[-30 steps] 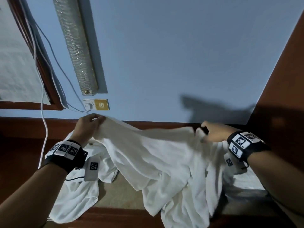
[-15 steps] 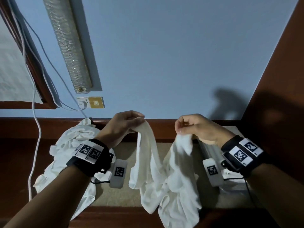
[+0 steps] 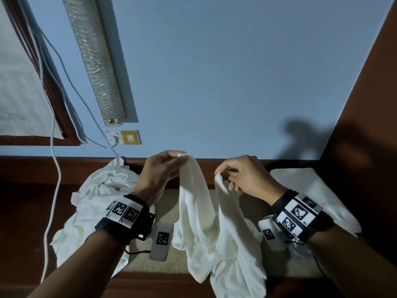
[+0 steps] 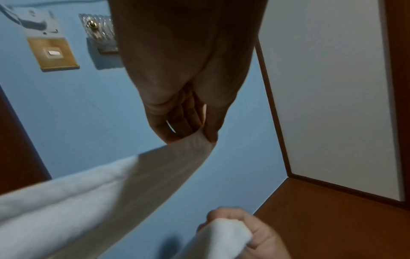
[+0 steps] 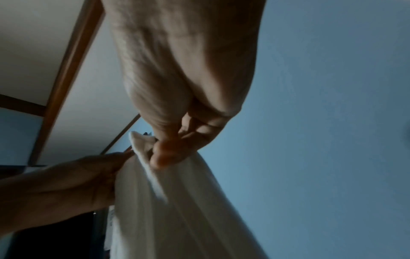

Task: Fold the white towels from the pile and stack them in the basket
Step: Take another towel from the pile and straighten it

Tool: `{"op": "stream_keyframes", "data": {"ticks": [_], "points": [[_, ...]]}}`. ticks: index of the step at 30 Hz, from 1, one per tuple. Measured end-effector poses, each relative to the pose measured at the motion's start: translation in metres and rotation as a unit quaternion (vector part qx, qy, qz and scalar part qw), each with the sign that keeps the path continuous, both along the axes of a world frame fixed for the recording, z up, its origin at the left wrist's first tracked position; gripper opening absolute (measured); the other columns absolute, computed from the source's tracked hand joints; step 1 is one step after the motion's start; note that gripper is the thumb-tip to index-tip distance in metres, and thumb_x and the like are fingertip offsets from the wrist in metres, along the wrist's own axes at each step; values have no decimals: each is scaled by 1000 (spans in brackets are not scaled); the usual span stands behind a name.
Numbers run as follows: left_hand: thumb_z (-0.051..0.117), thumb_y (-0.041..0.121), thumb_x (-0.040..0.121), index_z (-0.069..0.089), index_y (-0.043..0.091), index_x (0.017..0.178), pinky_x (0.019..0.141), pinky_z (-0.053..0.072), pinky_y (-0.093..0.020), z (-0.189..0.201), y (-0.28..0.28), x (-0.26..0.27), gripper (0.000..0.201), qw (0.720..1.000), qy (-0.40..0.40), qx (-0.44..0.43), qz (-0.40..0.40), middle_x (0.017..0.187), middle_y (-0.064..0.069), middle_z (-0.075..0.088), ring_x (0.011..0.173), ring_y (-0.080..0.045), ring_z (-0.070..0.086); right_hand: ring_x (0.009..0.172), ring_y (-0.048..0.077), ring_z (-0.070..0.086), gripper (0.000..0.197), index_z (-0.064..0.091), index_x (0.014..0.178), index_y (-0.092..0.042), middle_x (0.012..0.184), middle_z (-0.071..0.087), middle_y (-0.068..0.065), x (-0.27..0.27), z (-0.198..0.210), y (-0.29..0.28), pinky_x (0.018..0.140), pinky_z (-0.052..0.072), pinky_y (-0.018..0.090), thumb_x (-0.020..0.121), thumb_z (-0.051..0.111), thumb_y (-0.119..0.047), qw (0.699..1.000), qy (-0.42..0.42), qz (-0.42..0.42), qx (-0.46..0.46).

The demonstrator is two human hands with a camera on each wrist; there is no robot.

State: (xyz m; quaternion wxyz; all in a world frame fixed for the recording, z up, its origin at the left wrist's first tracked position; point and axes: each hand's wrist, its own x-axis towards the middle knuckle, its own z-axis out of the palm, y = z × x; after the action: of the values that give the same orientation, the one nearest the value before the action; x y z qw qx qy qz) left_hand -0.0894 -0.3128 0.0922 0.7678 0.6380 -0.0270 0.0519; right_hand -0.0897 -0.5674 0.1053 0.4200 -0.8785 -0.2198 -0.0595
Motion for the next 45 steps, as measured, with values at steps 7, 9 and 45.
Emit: {"op": "stream_keyframes", "data": {"ticks": [7,9,45], "points": [[65,10,100,63,-11,108,89,62,-40,-5,-14,-15,23,999,-6,-13,-31,108,-28,74,100,-37,75,71,2,66,13,76,88,-26,76,73,-14,-12,14,36,68,51,26,91,76,-39,997,-74,15,2],[60,8,103,63,-14,110,87,62,-38,-3,-17,-21,24,999,-24,0,-41,108,-27,75,101,-37,75,58,4,54,24,71,81,-22,66,67,-6,-7,12,40,57,44,28,91,76,-43,996,-93,-12,8],[53,-6,90,64,27,78,59,45,-28,48,207,46,37,934,-129,157,294,71,5,61,64,-12,55,110,24,67,36,59,108,-22,115,67,3,44,-120,-86,94,51,34,82,75,-41,799,246,-46,-547]]}}
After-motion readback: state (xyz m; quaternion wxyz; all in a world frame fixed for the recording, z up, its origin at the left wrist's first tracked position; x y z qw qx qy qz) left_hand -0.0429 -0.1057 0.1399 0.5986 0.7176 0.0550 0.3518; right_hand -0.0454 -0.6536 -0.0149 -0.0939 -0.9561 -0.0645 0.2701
